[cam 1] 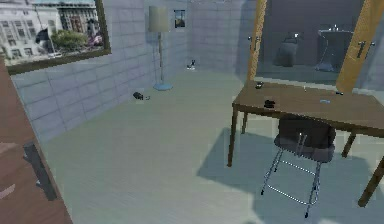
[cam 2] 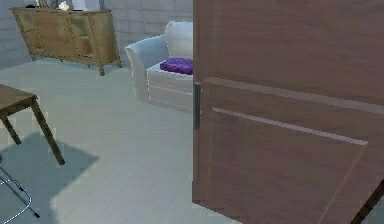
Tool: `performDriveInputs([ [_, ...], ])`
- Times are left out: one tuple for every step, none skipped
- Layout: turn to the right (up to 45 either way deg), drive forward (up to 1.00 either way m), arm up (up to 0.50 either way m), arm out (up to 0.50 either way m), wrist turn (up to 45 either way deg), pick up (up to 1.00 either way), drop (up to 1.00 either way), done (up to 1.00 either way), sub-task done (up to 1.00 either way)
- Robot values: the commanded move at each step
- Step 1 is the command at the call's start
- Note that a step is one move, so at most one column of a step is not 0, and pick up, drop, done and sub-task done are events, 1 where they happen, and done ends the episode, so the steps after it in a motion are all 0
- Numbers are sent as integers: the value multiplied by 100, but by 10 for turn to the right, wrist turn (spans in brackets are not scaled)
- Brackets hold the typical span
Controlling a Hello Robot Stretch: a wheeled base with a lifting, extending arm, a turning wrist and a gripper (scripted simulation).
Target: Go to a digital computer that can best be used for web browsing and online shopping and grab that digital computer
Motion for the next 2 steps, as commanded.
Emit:
performDriveInputs([
  [60, 0, 0, 0, 0, 0, 0, 0, 0],
  [0, 85, 0, 0, 0, 0, 0, 0, 0],
])
